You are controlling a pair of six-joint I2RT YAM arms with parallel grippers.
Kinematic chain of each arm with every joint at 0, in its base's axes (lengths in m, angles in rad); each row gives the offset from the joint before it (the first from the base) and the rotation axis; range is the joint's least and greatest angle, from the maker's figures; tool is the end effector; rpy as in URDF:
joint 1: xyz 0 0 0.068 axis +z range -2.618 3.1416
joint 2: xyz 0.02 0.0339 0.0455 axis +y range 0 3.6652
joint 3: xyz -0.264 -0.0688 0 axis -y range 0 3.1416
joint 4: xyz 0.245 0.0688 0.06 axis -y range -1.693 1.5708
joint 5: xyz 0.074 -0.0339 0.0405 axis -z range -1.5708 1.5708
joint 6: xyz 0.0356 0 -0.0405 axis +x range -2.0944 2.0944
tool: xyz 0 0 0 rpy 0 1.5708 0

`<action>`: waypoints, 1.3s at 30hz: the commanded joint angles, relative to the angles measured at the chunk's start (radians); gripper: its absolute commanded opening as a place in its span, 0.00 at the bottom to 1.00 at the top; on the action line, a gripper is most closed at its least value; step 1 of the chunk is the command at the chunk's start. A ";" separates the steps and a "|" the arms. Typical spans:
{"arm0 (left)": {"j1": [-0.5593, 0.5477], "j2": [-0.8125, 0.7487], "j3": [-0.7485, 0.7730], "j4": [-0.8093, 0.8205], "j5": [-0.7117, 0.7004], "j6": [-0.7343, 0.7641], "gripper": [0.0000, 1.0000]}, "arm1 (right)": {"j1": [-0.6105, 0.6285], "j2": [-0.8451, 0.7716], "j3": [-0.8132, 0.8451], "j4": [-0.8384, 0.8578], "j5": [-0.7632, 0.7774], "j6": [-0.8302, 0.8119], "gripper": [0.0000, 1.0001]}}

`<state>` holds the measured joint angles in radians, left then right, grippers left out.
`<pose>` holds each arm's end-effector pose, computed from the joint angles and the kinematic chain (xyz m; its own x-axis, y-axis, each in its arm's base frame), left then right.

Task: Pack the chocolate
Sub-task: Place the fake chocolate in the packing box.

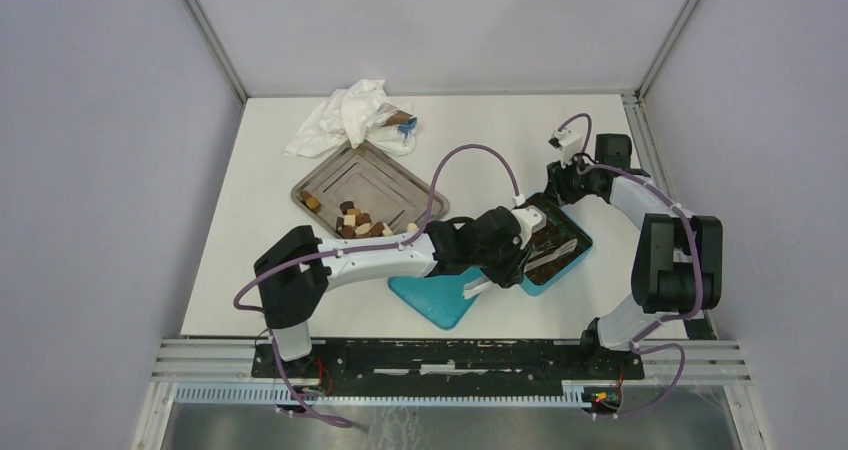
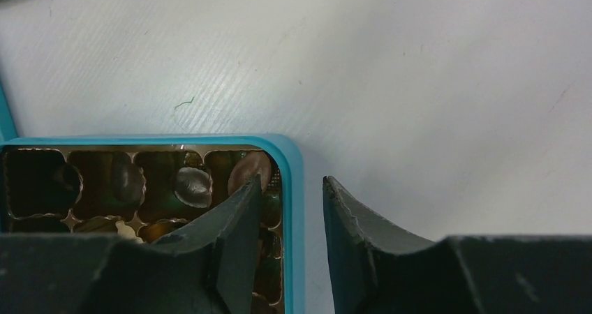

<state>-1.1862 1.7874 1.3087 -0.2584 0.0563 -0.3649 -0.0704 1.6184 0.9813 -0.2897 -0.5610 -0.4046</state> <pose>0.1493 -0.3743 0.2381 -0.5714 0.4621 -0.6782 0.7892 0.5362 -0.2996 0.3282 -0.0042 0.1964 -0.6313 -0.2896 -0.7194 -0.5522 0.8192 0.1548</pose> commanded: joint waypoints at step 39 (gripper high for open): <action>-0.004 0.065 0.135 -0.056 -0.013 0.041 0.45 | -0.028 -0.040 0.029 0.006 -0.053 0.000 0.43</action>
<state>-1.1870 1.8526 1.3853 -0.3325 0.0547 -0.3649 -0.0937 1.6165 0.9813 -0.2947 -0.5919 -0.4049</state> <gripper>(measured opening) 0.451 0.429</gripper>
